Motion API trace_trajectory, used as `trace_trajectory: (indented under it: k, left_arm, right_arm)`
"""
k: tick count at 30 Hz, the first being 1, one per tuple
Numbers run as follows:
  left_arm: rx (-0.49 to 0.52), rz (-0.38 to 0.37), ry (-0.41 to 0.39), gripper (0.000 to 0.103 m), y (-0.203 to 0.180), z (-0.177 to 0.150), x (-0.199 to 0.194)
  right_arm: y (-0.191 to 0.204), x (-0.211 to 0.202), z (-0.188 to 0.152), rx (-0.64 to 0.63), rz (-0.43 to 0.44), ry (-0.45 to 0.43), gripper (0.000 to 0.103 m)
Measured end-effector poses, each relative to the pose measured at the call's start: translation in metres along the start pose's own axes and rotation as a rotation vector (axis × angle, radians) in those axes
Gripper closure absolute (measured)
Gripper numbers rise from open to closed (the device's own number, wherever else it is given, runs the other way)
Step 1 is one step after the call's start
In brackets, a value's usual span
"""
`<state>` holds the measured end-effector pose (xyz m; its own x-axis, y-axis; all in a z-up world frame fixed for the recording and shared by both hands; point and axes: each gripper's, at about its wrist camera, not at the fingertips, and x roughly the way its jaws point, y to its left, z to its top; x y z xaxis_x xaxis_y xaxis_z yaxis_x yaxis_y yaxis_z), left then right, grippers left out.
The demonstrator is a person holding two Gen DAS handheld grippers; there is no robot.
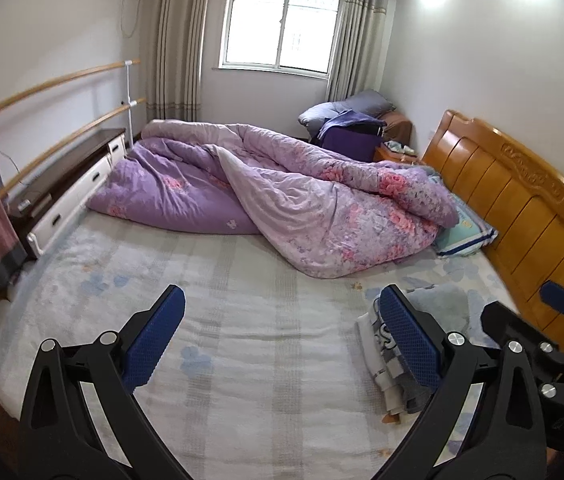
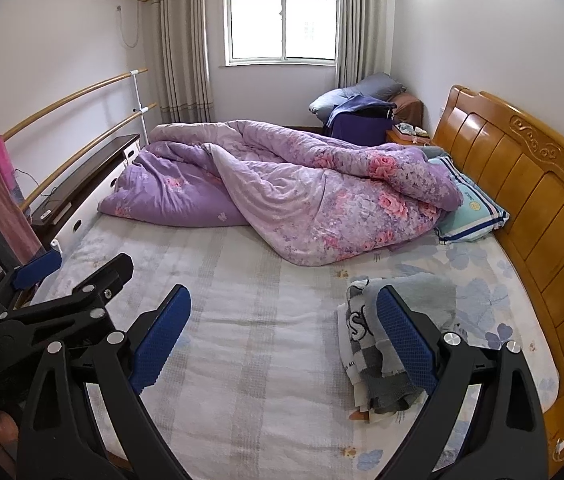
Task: Fold large clothes
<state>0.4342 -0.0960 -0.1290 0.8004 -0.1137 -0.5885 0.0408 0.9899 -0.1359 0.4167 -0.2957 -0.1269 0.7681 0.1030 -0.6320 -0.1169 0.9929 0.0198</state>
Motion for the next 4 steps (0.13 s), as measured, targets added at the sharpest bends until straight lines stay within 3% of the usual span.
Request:
trace_trajectory:
  k: [4]
  left_arm:
    - [-0.024, -0.005, 0.012, 0.005, 0.038, 0.001, 0.010]
  right_arm:
    - [0.035, 0.018, 0.002, -0.016, -0.005, 0.000, 0.012]
